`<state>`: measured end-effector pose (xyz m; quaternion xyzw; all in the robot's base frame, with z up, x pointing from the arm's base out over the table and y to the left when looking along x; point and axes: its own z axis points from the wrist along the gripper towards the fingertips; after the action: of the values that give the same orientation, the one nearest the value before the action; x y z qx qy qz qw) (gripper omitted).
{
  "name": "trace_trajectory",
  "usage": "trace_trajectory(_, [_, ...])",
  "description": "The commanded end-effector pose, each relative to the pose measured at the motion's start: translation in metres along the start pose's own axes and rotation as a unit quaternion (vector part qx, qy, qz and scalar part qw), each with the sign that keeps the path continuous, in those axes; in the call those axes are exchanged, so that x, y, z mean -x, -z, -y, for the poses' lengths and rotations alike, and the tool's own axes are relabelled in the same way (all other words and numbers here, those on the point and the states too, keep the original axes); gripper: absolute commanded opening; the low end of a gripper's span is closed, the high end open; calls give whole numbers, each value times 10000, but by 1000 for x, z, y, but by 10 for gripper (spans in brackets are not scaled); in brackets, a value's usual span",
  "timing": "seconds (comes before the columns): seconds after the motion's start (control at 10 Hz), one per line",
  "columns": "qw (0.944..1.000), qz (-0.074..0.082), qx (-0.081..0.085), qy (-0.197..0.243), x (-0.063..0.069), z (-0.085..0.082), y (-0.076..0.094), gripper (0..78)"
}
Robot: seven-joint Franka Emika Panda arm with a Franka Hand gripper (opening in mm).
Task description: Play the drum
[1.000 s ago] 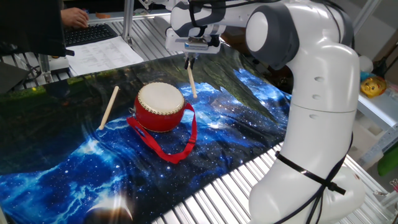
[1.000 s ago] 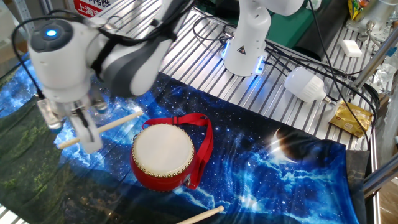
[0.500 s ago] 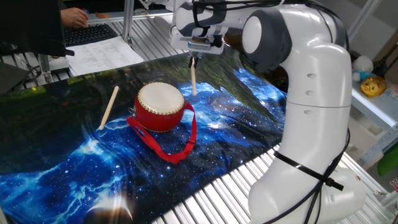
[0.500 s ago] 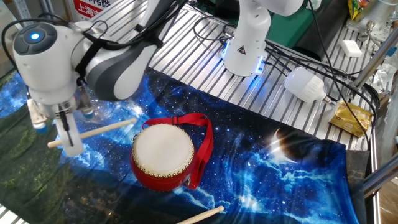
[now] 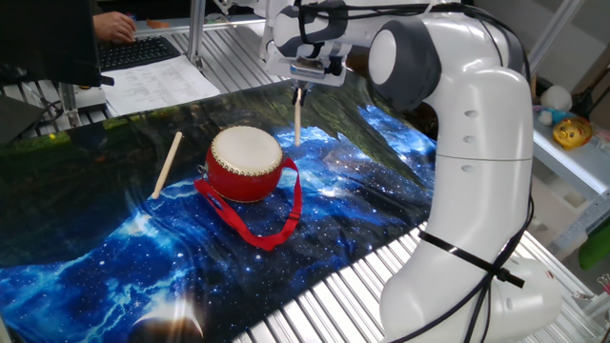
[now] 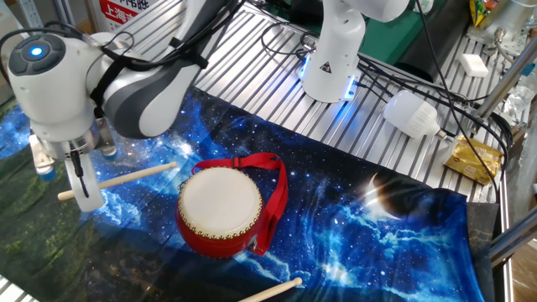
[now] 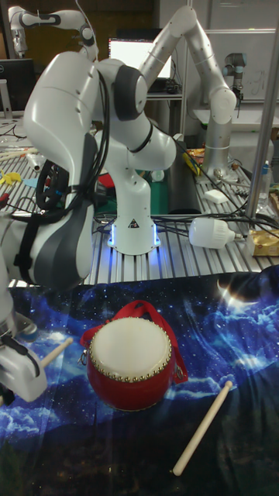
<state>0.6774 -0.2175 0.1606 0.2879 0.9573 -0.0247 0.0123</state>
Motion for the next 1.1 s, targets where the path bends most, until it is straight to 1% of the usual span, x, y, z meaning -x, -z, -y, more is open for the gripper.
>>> trace_trajectory(0.1, [9999, -12, 101, 50, 14, 12, -12, 12])
trace_trajectory(0.2, [9999, -14, 107, -20, 13, 14, -14, 12])
trace_trajectory(0.4, [9998, 37, 158, -132, 9, 16, -24, 12])
trace_trajectory(0.5, [9996, 65, 176, -187, 6, 17, -32, 12])
trace_trajectory(0.7, [9994, 95, 205, -270, 3, 18, -42, 12])
trace_trajectory(0.9, [9989, 76, 239, -406, 2, 18, -50, 12])
trace_trajectory(1.0, [9988, 72, 242, -419, 2, 18, -50, 12])
trace_trajectory(1.1, [9982, 60, 274, -527, 0, 19, -58, 12])
